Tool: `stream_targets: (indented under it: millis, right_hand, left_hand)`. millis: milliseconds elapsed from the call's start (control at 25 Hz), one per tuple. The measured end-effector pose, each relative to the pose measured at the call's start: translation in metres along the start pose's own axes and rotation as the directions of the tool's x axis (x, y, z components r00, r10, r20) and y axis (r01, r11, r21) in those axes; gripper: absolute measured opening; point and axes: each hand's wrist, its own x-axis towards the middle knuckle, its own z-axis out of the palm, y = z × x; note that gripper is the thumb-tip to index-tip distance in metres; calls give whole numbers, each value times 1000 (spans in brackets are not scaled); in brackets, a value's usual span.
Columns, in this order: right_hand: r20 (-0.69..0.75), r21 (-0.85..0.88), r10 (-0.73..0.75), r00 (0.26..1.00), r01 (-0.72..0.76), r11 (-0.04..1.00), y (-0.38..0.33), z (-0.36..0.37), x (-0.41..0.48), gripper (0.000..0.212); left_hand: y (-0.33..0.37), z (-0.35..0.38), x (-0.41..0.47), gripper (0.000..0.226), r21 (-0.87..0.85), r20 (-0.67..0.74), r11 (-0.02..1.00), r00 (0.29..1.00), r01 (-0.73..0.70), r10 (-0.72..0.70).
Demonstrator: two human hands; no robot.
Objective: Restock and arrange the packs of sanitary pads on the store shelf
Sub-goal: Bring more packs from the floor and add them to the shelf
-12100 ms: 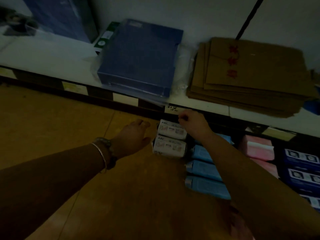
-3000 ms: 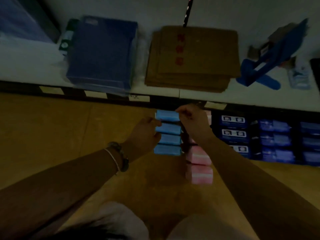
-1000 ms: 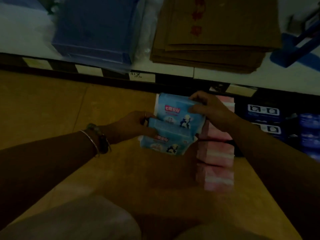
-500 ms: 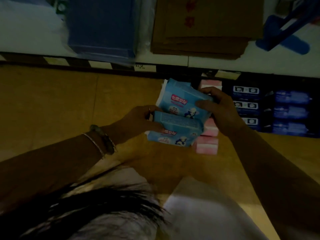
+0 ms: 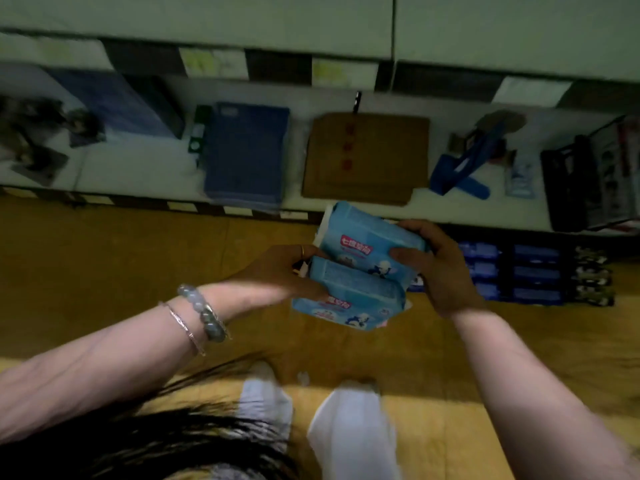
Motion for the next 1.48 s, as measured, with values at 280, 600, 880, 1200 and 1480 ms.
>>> stream_targets:
  millis: [280,600,880,1200,1480]
  right_hand:
    - [4,-17,-105,994,105,994,-124,0,-73,48]
    - [66,-131,-267,962,273,953,-240,-21,-120,41]
    - [128,-130,-407,905,422,897,-316,-39,-151,26]
    - [190,-120,-588,786,613,781,-397,-58,-186,27]
    - [231,-80,-663,712,693,717,-439,-65,-188,28]
  left_hand:
    - [110,-4,-96,45,23,0,998,998,-63,63]
    - [207,7,-166,37,15,-88,968,964,-251,252]
    - [273,21,-208,42,-20,-187,923,909,-384,374]
    - [330,35,-253,38,8,-234,845,821,-534,521]
    - [355,29,-268,49,79,-278,791,749,-606,601]
